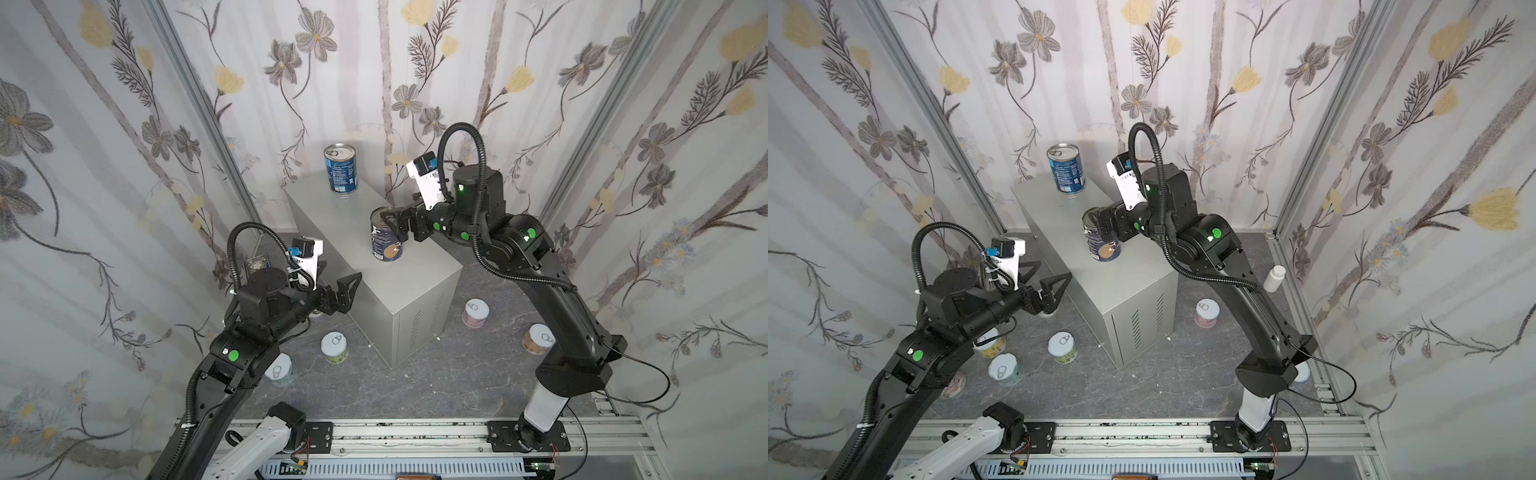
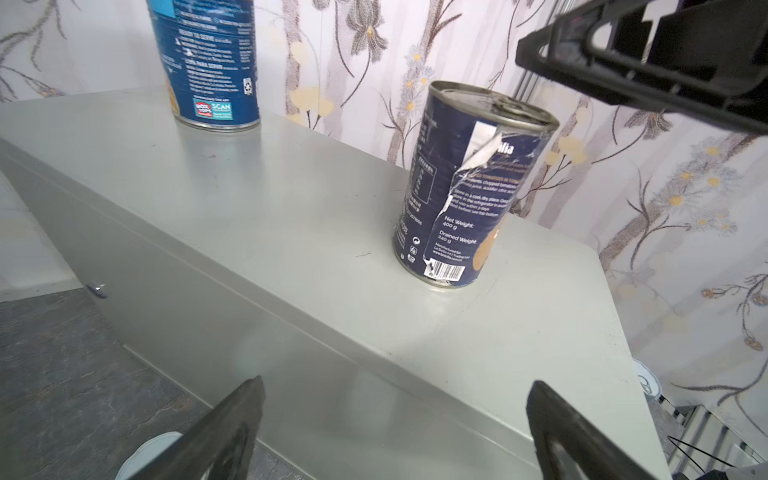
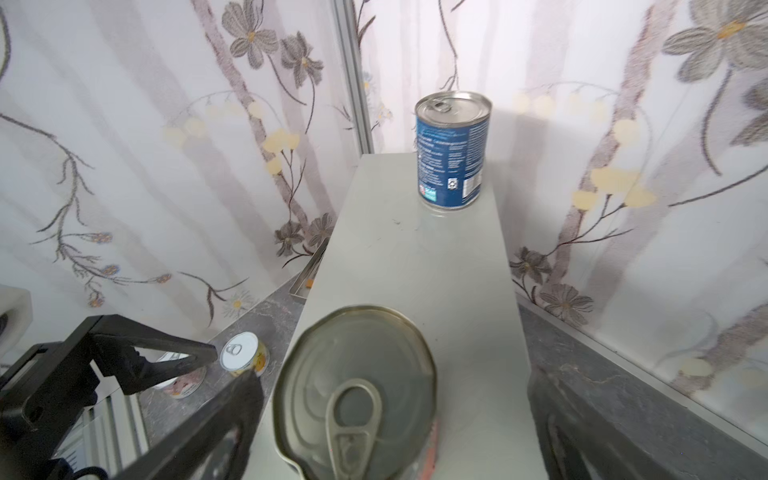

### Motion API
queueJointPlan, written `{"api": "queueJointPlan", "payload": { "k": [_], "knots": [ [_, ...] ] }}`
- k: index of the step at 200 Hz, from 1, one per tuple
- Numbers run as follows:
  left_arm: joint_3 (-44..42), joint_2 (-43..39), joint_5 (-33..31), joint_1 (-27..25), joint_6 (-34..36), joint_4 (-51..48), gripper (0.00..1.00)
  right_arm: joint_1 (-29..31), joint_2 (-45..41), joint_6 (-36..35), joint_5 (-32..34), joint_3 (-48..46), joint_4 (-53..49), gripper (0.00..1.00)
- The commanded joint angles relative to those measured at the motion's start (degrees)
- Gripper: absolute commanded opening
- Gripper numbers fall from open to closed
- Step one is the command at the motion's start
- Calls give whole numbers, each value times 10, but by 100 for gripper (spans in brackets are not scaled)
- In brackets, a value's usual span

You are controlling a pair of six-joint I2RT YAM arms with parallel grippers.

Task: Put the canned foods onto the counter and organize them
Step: 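Set the dark red-labelled can on the cabinet top and open the right gripper, then grasp the dark red-labelled can with the left gripper while the right arm withdraws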

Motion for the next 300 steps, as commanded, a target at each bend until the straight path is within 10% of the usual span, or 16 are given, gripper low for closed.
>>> {"api": "queueJointPlan", "payload": {
  "k": [1, 151, 300],
  "knots": [
    [16, 25, 51, 0, 26, 45, 100, -7, -37, 3, -7, -24, 50, 100],
    [141, 194, 109, -9, 53, 112, 100, -130, -551, 41, 0, -637, 333, 100],
    [241, 320, 80, -40, 68, 120, 100, -131, -597, 50, -3, -755, 362, 100]
  ]
}}
